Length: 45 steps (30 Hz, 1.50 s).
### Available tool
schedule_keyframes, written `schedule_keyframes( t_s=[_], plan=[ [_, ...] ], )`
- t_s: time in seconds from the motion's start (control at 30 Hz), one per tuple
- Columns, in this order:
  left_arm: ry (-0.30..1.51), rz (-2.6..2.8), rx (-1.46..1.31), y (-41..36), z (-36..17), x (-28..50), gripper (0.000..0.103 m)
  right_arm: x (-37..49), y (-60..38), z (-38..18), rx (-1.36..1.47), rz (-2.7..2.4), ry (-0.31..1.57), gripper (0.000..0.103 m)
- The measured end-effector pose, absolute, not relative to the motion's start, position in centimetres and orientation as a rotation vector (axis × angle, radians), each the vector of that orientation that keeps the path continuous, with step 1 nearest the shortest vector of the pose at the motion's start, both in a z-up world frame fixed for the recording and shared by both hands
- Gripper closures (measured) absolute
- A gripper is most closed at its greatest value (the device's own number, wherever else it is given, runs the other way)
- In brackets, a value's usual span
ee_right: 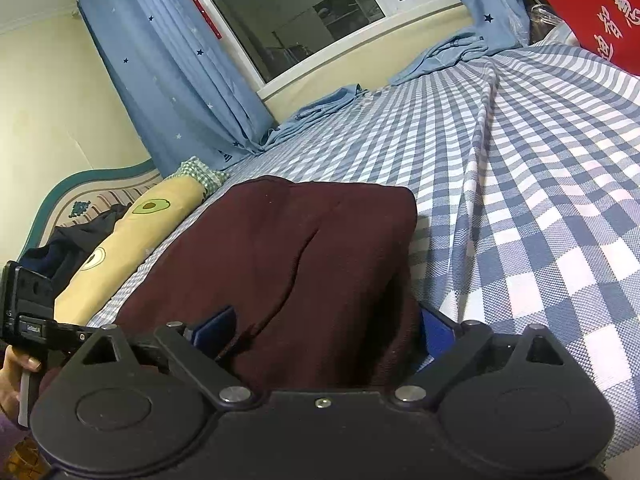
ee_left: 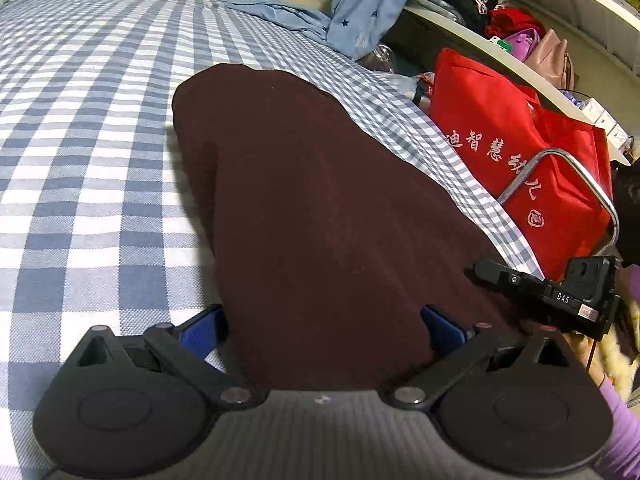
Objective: Fold small clothes
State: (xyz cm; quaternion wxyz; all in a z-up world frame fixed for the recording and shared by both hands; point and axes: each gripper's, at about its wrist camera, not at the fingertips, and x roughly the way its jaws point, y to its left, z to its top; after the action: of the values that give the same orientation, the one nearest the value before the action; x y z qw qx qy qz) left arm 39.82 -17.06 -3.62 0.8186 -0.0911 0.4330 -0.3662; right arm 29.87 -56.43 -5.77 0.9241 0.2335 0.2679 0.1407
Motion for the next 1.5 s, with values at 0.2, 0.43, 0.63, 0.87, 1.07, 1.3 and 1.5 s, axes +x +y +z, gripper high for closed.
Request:
schedule_keyframes(
  t_s=[0.2, 0.43, 0.63, 0.87, 1.07, 1.3, 1.5],
  plan=[
    [0.910, -0.773, -0.182, -17.6, -3.8, 39.6, 0.000, 30.0, -56.6, -5.7, 0.486, 0.301, 0.555, 0.005],
    [0.928, -0.809, -0.158, -17.7, -3.8, 40.2, 0.000, 30.6, -55.3, -5.1, 0.413, 0.285, 0.596, 0.004],
    [0.935, -0.813, -0.128, -18.4, -3.7, 40.3, 0.000, 30.7, -54.8, -5.2, 0.376, 0.273, 0.602, 0.005],
    [0.965, -0.803, -0.092, -19.3, -3.3, 40.7, 0.000, 30.8, -53.7, -4.4, 0.303, 0.245, 0.640, 0.019],
    [0.997, -0.816, -0.055, -19.8, -3.1, 41.6, 0.000, 30.6, -53.0, -3.9, 0.267, 0.253, 0.653, 0.037],
    [1.021, -0.791, 0.007, -20.7, -2.8, 41.5, 0.003, 29.9, -51.4, -2.7, 0.161, 0.216, 0.622, 0.068],
    [1.012, -0.769, -0.001, -20.6, -2.1, 41.2, 0.014, 28.9, -47.4, -1.3, -0.096, 0.157, 0.550, 0.082]
  ],
)
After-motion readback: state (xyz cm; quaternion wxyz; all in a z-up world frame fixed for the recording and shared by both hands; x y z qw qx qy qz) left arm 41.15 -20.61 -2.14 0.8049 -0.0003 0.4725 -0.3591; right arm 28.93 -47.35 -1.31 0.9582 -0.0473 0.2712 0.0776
